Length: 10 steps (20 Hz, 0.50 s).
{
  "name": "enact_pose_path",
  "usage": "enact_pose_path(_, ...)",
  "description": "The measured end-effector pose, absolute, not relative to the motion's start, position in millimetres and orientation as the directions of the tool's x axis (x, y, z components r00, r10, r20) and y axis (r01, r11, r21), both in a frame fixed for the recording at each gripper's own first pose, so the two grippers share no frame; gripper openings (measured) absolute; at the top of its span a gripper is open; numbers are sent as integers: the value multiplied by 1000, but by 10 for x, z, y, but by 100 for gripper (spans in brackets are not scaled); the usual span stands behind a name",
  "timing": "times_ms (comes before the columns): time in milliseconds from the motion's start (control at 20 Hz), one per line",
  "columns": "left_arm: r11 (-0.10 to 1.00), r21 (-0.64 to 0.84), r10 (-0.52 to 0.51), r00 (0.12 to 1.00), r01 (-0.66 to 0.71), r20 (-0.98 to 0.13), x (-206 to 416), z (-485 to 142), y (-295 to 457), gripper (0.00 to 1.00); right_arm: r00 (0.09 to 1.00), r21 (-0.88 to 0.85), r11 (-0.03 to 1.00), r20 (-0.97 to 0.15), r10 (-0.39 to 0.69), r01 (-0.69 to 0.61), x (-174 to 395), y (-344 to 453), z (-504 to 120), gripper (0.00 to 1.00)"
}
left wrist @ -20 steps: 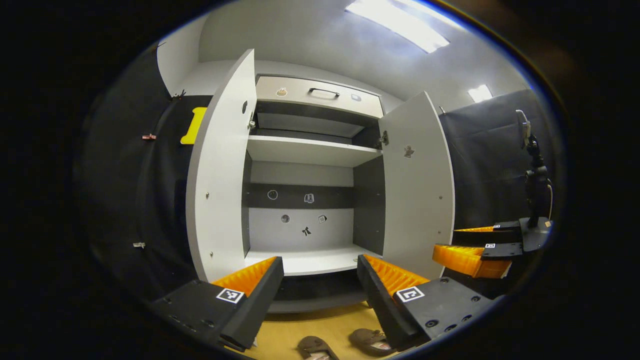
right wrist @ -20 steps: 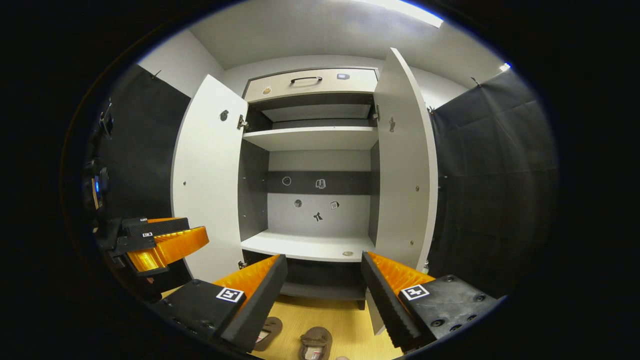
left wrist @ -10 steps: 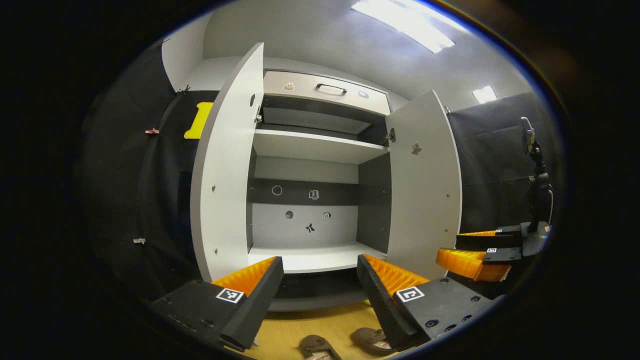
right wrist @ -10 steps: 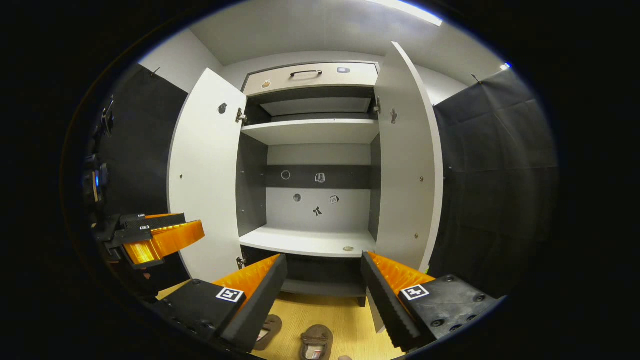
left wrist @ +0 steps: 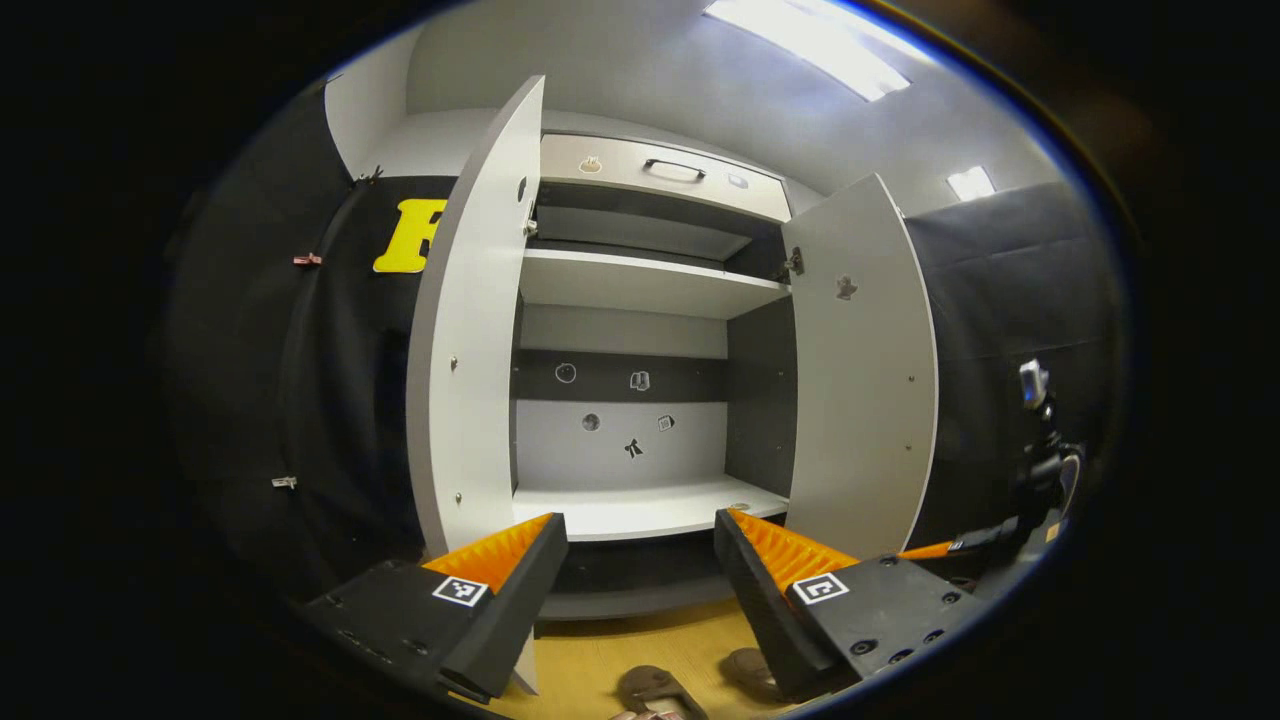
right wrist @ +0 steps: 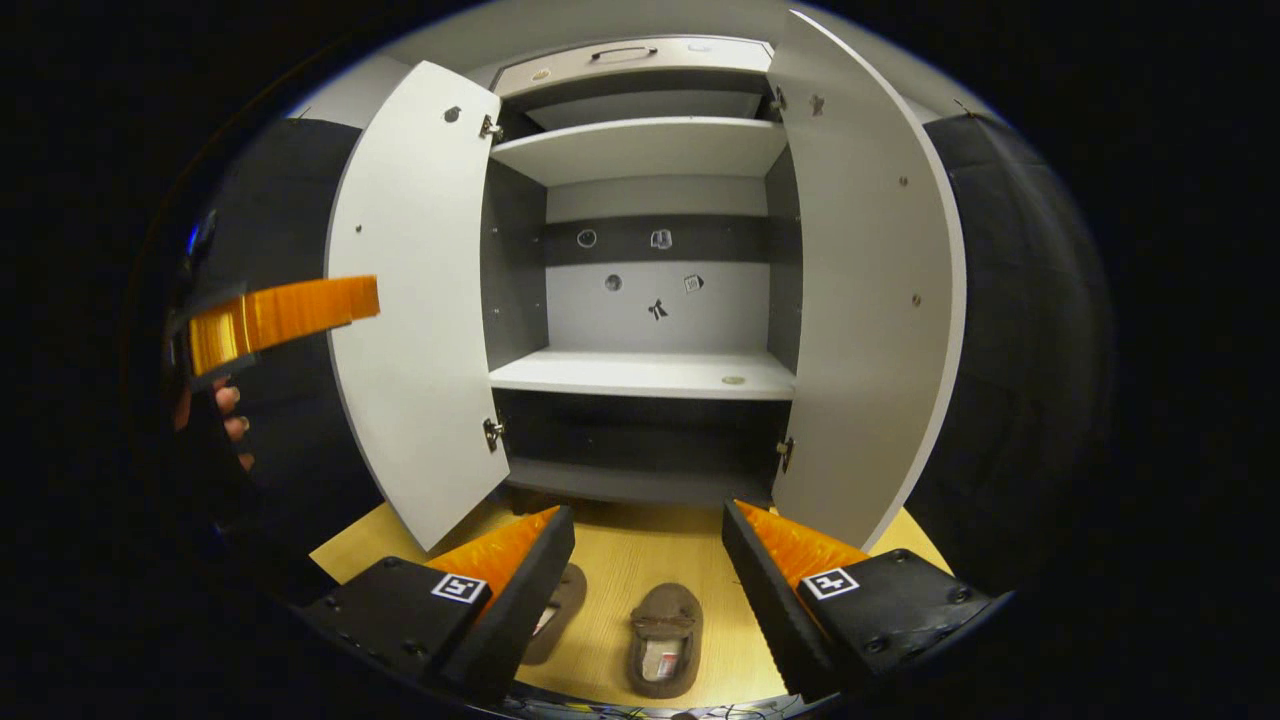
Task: Grab one shoe with the right hand and put it into the shoe cabinet, grab the other shoe with the left hand and put it into the shoe cabinet; then close the right door with the right hand and the left door with the left hand.
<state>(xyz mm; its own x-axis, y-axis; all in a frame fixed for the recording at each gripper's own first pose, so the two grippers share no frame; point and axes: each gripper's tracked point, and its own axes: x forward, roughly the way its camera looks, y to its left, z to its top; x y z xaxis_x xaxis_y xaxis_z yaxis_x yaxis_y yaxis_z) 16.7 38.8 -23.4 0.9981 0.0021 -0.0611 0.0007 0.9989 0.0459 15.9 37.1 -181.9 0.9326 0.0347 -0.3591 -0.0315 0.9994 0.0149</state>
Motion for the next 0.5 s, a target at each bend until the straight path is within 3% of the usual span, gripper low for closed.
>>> enact_pose_path(500, 999, 2, 42, 997, -42, -62, 186, -298, 664, 94, 808, 100, 995, -586, 61, -3, -80, 509, -3248, 99)
